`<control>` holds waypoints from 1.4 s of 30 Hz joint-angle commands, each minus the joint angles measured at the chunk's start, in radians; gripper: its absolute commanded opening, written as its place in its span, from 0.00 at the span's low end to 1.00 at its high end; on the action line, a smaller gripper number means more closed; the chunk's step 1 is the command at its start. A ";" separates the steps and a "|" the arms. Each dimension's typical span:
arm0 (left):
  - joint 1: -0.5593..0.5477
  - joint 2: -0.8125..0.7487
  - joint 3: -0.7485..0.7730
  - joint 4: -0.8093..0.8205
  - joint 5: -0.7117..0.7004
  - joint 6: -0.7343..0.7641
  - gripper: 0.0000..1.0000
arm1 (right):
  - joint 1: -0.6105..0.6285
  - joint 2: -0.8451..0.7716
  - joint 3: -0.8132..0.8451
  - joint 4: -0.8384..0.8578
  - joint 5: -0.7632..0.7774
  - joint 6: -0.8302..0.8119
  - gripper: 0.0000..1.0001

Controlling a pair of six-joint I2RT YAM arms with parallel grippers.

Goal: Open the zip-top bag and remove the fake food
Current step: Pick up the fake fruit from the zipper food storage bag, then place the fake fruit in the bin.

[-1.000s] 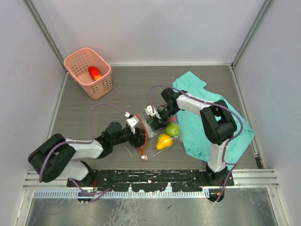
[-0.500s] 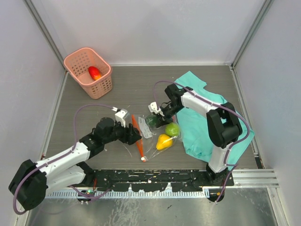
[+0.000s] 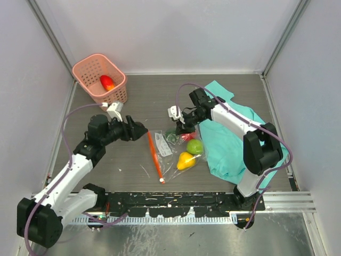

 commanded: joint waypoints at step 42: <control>0.409 0.938 1.316 -0.711 -0.729 -0.260 0.65 | 0.003 -0.056 -0.020 0.102 0.031 0.117 0.17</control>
